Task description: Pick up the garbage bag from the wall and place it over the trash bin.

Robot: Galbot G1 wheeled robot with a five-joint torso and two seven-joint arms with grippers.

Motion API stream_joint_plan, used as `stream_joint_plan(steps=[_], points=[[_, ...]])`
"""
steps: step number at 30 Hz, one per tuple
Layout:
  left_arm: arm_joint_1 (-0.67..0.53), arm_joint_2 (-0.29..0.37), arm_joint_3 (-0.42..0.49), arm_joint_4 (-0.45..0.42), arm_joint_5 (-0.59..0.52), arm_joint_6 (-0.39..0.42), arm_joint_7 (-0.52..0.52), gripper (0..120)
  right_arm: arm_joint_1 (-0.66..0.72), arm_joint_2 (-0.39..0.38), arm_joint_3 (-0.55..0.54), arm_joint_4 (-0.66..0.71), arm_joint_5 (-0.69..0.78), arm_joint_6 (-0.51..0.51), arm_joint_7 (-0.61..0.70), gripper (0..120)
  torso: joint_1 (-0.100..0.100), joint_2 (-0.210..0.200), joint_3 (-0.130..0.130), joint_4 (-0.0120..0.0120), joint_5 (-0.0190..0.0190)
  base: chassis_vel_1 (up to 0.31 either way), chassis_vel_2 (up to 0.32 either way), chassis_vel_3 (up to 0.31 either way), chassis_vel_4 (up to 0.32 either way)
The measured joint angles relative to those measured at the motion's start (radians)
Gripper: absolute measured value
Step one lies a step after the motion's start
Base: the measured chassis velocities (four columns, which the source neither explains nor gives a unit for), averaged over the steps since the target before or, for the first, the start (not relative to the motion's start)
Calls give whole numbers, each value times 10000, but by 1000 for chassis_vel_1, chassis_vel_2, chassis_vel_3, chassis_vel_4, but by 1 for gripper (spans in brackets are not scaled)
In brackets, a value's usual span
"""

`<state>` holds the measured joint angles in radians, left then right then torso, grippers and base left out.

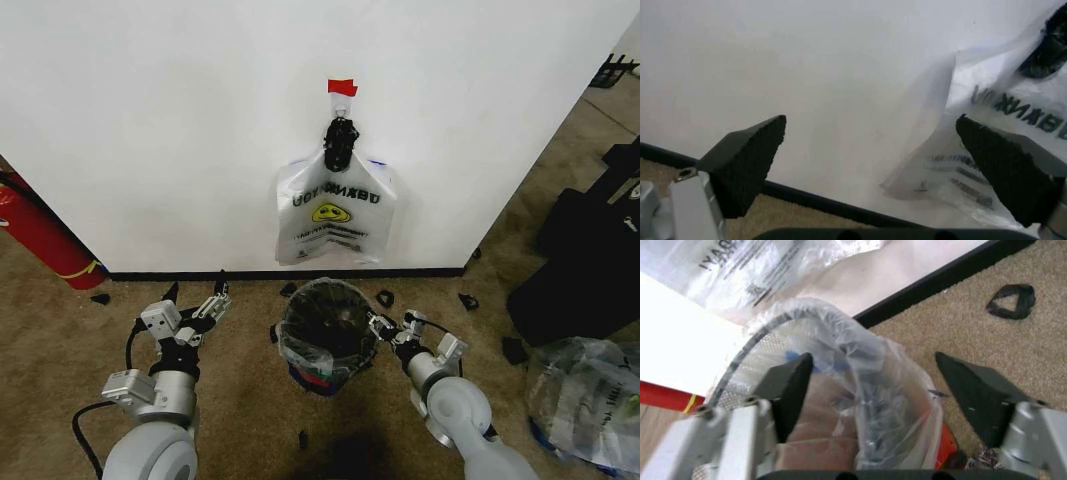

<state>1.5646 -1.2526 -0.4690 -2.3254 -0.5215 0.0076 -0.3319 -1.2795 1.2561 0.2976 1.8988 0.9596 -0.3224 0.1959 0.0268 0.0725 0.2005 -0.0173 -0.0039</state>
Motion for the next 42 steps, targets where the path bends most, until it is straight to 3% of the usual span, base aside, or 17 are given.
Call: stream_joint_plan(steps=[5,9,12,15,18,23,31,42], points=[[49,3,-7,-44,-1,3,-4,100,-73,-38,63,32,-181,26,-126,91,0,0,0,1,0,0,0,0,0],[33,36,-63,-26,-4,-7,4,100,-365,-66,184,189,-1421,819,-871,99,0,0,0,1,2,0,0,0,0],[-49,102,-151,230,248,-172,83,100,-812,81,488,585,-2903,2040,-1435,100,0,0,0,-1,-1,0,0,0,0],[-101,155,-217,481,592,-473,313,100,-1464,494,1005,1090,-5392,3706,-1471,100,0,0,0,3,-1,0,0,0,0],[-221,198,-232,755,1051,-797,462,100,-1868,788,1330,1416,-6566,4360,-1454,100,0,0,0,2,1,0,0,0,0],[-452,531,-13,1470,2149,-1720,802,100,-3687,1893,2000,2783,-8515,5675,-1287,100,0,0,0,-2,-3,0,0,0,0],[-159,138,562,1231,2916,-2018,1008,100,-5296,2949,2372,3501,-9164,6972,-1133,100,0,0,-1,0,-1,0,0,0,0],[61,-123,378,1211,3544,-2137,1041,100,-5295,2820,2315,3514,-8979,6929,-1384,100,0,0,0,0,0,0,0,0,0]])
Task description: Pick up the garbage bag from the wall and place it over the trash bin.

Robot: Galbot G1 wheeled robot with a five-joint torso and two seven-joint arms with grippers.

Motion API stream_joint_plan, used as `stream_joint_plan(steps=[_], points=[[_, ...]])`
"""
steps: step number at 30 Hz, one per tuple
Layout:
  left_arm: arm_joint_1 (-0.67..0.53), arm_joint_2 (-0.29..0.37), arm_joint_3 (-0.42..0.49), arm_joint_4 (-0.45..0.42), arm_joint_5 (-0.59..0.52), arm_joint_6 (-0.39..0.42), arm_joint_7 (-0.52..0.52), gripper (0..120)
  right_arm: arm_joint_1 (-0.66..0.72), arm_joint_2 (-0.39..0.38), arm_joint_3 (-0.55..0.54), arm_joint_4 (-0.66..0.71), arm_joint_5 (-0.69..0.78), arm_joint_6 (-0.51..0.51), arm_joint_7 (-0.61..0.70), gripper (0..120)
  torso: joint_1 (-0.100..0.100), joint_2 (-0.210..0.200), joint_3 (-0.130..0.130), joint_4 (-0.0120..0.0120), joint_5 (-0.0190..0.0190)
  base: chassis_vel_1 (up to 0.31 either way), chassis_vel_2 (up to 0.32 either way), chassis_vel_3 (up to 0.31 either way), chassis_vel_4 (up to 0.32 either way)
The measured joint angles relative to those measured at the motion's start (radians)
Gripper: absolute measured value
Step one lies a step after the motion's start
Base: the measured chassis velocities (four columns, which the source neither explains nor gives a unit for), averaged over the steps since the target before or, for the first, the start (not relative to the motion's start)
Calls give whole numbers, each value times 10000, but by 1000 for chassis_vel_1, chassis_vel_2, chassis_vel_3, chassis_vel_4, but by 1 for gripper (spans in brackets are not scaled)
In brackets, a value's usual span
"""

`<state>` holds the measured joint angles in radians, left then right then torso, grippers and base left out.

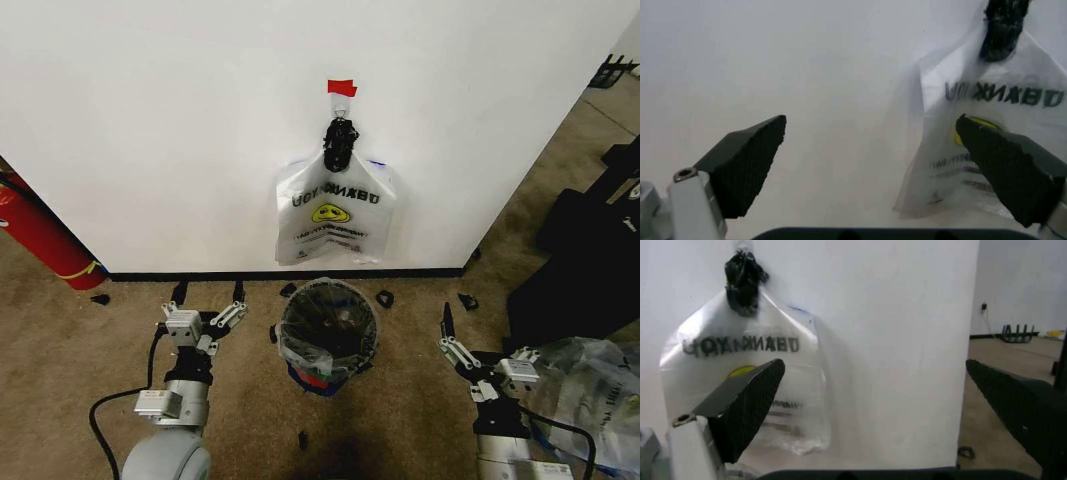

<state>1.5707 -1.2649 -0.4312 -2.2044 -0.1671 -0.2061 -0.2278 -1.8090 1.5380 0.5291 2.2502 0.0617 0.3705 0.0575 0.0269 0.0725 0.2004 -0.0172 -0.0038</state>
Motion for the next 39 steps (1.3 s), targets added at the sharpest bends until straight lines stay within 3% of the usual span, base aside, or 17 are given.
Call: stream_joint_plan(steps=[12,24,39], points=[[321,-313,88,43,408,-33,54,100,353,18,-173,119,208,-489,-60,100,0,0,1,0,-1,0,0,0,0],[505,-46,165,-261,320,-191,83,100,11,635,-384,77,-502,33,-148,100,0,-2,0,-1,-2,0,0,0,0],[282,168,339,-36,19,-68,-36,100,-23,698,-337,273,-1044,-16,-187,100,0,-2,0,0,-1,0,0,0,0]])
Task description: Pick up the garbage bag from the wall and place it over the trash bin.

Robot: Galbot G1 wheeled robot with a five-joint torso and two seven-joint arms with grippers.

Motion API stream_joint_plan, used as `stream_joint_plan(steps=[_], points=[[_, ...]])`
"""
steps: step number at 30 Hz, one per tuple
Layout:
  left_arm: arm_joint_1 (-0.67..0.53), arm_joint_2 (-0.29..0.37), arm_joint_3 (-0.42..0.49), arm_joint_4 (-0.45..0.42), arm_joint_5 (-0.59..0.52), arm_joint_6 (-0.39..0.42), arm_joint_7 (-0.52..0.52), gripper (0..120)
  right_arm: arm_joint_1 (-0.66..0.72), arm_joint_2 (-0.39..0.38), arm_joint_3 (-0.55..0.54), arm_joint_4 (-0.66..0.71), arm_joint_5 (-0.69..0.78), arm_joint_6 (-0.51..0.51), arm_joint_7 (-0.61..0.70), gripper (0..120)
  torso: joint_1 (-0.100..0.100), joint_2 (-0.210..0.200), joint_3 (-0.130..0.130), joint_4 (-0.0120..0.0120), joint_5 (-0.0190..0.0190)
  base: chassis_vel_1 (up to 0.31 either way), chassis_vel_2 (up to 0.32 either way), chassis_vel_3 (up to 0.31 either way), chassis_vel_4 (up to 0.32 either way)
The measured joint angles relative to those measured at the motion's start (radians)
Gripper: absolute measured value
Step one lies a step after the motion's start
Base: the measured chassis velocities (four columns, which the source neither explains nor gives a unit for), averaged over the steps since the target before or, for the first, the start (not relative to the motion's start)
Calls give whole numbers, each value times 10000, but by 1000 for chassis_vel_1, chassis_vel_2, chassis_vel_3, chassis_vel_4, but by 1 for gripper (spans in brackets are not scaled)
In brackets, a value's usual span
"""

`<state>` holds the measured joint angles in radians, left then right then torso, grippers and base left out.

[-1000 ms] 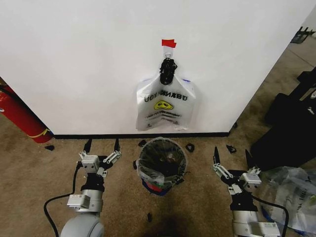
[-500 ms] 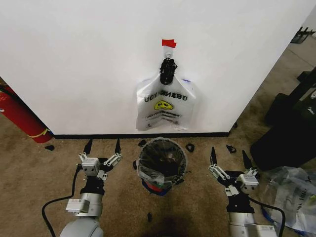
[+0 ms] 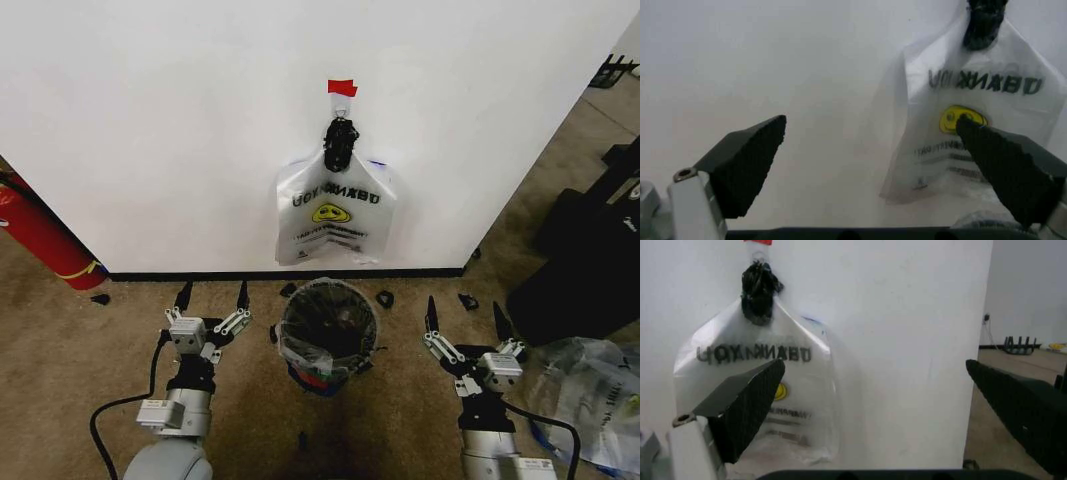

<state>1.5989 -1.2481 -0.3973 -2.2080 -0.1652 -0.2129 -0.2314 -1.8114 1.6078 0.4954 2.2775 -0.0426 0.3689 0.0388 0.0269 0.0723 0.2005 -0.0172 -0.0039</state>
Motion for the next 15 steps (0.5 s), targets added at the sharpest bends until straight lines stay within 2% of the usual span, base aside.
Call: stream_joint_plan(steps=[15], points=[[-426,106,115,527,-64,29,-89,100,337,16,6,-531,-67,-39,-81,100,0,0,0,-1,1,0,0,0,0]])
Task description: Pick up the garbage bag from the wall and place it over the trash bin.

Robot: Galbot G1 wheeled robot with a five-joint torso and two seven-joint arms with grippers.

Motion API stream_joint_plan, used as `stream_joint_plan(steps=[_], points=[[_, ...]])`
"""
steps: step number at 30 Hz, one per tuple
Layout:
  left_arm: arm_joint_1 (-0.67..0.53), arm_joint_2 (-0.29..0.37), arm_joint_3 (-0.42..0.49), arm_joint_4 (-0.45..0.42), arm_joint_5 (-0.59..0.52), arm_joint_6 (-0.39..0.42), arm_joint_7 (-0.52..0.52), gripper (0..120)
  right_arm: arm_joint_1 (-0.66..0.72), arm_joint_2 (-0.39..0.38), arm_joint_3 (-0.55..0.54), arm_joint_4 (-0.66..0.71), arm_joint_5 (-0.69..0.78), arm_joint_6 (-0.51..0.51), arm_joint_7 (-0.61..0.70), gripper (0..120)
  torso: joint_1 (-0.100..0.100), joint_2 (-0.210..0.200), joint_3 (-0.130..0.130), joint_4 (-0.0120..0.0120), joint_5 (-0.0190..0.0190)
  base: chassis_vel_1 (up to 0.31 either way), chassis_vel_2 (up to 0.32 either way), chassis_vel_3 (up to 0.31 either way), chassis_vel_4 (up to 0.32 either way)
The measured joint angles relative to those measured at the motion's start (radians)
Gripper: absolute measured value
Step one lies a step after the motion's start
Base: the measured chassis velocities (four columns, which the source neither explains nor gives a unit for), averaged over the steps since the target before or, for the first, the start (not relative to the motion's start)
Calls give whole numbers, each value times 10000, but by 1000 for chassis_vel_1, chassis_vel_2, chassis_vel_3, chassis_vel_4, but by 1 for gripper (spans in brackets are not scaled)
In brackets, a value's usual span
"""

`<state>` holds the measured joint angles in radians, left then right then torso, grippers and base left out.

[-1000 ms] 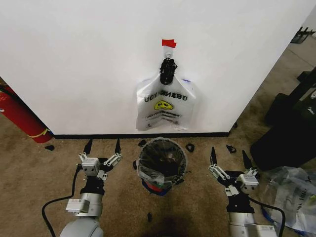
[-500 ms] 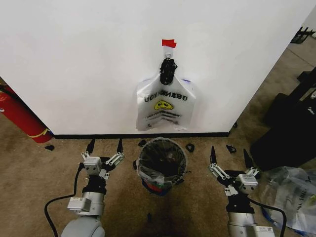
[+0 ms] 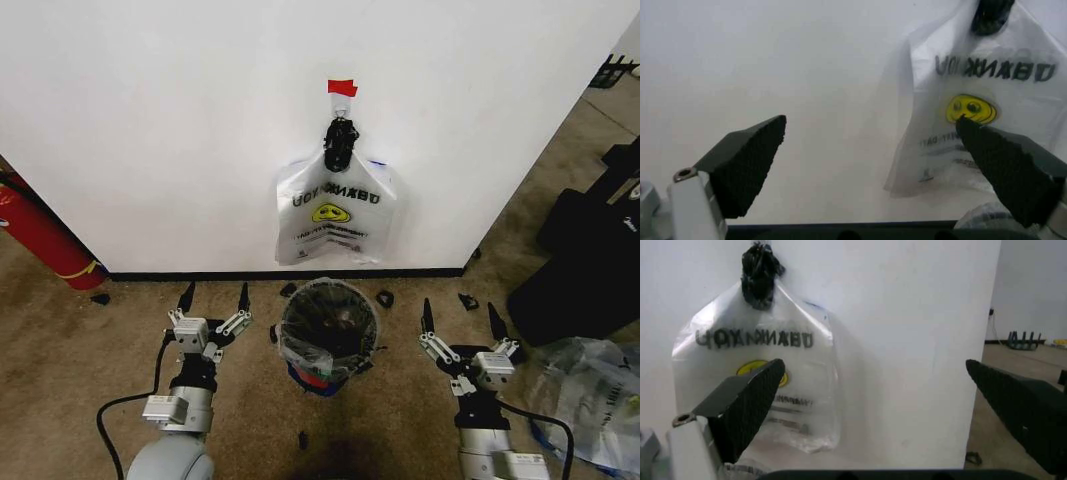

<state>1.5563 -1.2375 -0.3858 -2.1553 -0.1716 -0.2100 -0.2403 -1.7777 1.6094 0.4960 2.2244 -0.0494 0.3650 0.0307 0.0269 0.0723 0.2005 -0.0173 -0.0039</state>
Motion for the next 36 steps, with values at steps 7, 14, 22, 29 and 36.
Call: stream_joint_plan(steps=[7,14,22,29,36], points=[[-240,-455,92,360,247,-5,57,100,186,-3,-34,-77,52,-84,-6,100,0,0,0,0,0,0,0,0,0],[-190,-588,11,550,404,-74,66,100,252,-6,-104,-166,112,-95,2,100,0,0,0,1,0,0,0,0,0],[363,-646,-42,578,682,-313,66,100,243,-11,-269,-525,20,302,9,100,0,0,0,1,0,0,0,0,0],[285,-726,-29,480,746,-340,54,100,219,-12,-221,-344,10,215,6,100,0,2,-1,0,1,0,0,0,0],[245,-768,16,507,842,-310,37,100,234,-12,-194,-455,106,218,13,100,0,2,0,1,0,0,0,0,0]])
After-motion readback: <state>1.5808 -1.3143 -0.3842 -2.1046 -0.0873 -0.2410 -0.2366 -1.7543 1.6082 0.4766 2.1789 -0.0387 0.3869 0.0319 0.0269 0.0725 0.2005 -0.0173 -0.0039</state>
